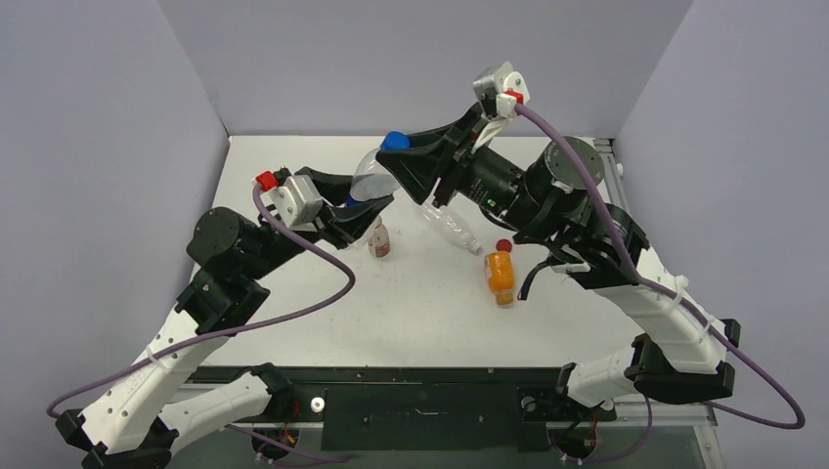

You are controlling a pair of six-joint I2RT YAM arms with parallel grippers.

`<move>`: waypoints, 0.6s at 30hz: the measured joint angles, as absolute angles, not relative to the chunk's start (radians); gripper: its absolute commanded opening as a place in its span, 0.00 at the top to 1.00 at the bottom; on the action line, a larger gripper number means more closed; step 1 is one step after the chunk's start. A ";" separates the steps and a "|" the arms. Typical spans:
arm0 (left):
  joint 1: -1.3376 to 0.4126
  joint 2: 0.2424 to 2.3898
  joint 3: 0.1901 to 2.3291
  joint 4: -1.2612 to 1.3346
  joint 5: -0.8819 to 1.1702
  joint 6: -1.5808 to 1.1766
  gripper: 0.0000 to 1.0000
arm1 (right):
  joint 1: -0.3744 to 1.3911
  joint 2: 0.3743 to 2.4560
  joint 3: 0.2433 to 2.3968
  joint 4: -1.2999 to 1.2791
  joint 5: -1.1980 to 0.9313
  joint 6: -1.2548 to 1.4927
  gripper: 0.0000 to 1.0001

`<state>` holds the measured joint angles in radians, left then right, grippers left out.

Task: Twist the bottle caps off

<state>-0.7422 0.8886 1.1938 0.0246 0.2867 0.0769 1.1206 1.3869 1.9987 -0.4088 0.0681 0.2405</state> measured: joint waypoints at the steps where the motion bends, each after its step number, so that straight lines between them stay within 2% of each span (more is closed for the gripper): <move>1: -0.741 0.888 1.195 0.028 0.309 0.060 1.00 | 1.109 1.380 1.997 -0.411 0.021 0.231 1.00; 8: -0.737 0.910 1.286 0.004 0.544 -0.099 1.00 | 0.991 1.324 1.972 -0.345 -0.418 0.265 1.00; 12: -0.736 0.911 1.316 -0.004 0.639 -0.174 1.00 | 0.974 1.322 1.961 -0.278 -0.579 0.307 1.00; 13: -0.736 0.908 1.321 -0.008 0.654 -0.182 1.00 | 0.974 1.322 1.961 -0.269 -0.603 0.311 0.97; 14: -0.737 0.905 1.325 -0.010 0.669 -0.188 1.00 | 0.974 1.322 1.961 -0.262 -0.624 0.315 0.77; 15: -0.737 0.903 1.326 -0.013 0.676 -0.191 1.00 | 0.974 1.322 1.961 -0.259 -0.637 0.315 0.48; 17: -0.737 0.899 1.326 -0.020 0.679 -0.191 1.00 | 0.975 1.322 1.961 -0.263 -0.634 0.316 0.24; 18: -0.737 0.899 1.326 -0.030 0.686 -0.187 1.00 | 0.978 1.322 1.961 -0.266 -0.612 0.312 0.22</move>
